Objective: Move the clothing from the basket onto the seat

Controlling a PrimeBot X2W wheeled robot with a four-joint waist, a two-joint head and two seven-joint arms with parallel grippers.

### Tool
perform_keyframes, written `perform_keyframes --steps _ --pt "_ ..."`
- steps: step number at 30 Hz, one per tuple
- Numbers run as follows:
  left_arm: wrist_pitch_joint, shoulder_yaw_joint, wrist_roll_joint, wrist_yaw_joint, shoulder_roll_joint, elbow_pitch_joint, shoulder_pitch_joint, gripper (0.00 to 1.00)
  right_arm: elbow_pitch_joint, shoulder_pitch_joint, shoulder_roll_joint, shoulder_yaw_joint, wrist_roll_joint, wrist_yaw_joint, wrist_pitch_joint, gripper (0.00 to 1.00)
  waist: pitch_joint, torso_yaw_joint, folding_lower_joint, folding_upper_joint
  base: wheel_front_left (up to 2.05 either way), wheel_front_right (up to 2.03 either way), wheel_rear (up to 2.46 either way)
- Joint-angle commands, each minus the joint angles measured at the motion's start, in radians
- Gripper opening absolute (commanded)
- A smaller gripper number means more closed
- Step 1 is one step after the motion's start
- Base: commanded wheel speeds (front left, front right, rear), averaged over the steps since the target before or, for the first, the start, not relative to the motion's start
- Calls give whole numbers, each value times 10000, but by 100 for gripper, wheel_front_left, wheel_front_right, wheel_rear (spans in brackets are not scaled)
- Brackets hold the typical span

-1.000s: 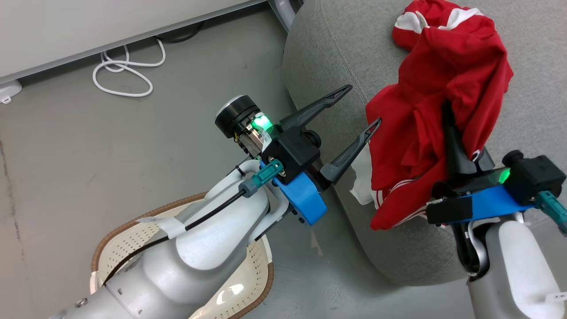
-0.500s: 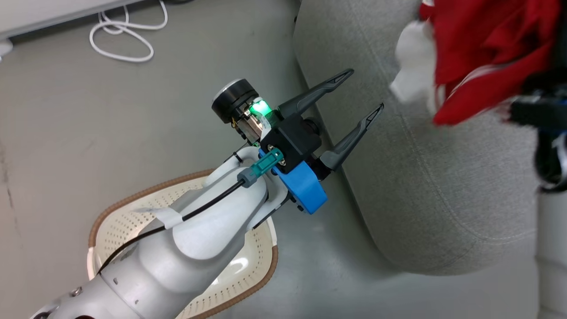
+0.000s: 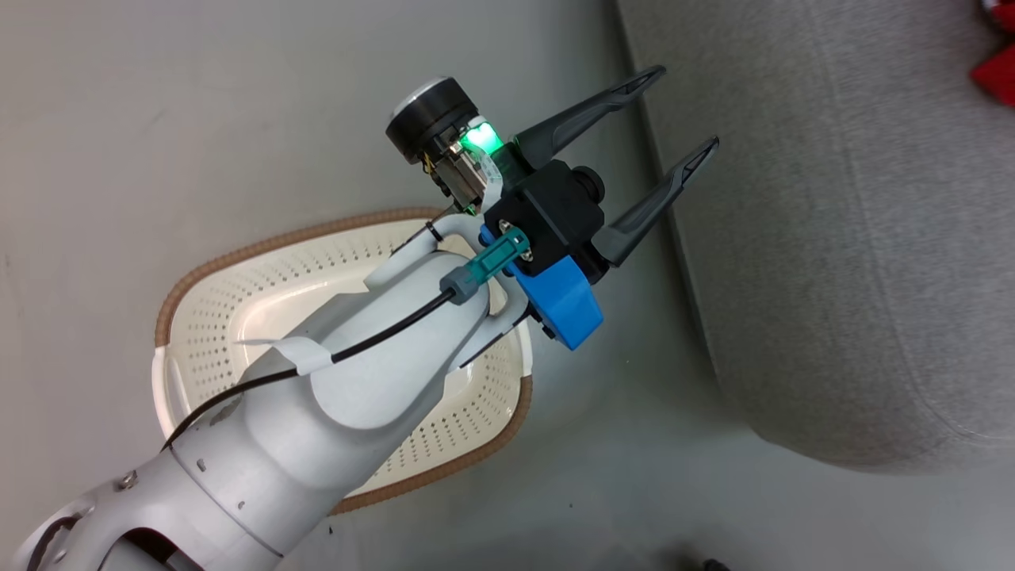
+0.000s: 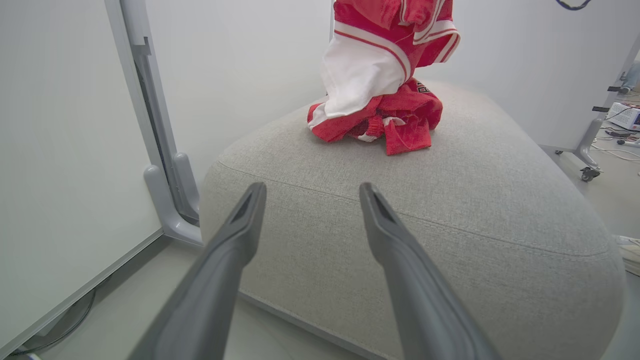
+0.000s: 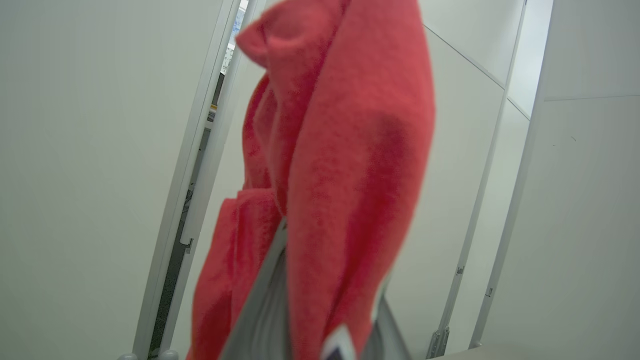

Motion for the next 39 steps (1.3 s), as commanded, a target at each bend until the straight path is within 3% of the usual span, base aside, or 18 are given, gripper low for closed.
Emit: perform_keyframes --steps 1,6,17,22,23,24,25,26,39 --pt "-34 43 49 -8 52 15 -156 100 235 -137 -117 -129 74 2 -38 0 481 280 -1 0 0 0 0" --pt "-39 38 128 -8 125 53 -341 100 1771 87 -479 -467 194 2 -39 0 956 398 -1 0 0 0 0" --pt "-46 56 107 -7 231 68 -397 100 4822 460 -17 -339 119 2 -36 0 1141 439 -1 0 0 0 0" --pt "-47 112 87 39 275 21 -233 100 5477 189 0 -166 40 2 -36 0 1092 475 -1 0 0 0 0" --pt "-48 128 80 40 286 24 -196 100 5538 157 9 -143 12 2 -36 19 1057 475 -1 0 0 0 0" --pt "-48 139 75 44 294 31 -161 100 5551 143 17 -142 0 2 -36 50 1009 473 -1 0 0 0 0" --pt "-48 163 70 61 283 31 -133 100 5526 150 39 -114 -52 2 -36 91 951 465 -1 0 0 0 0" --pt "-48 186 61 73 271 21 -107 100 5498 166 65 -80 -98 2 -36 100 889 461 -1 0 0 0 0" --pt "-47 847 10 180 238 -151 1024 100 3518 2975 831 482 -404 2 -38 100 -976 454 -1 0 0 0 0"
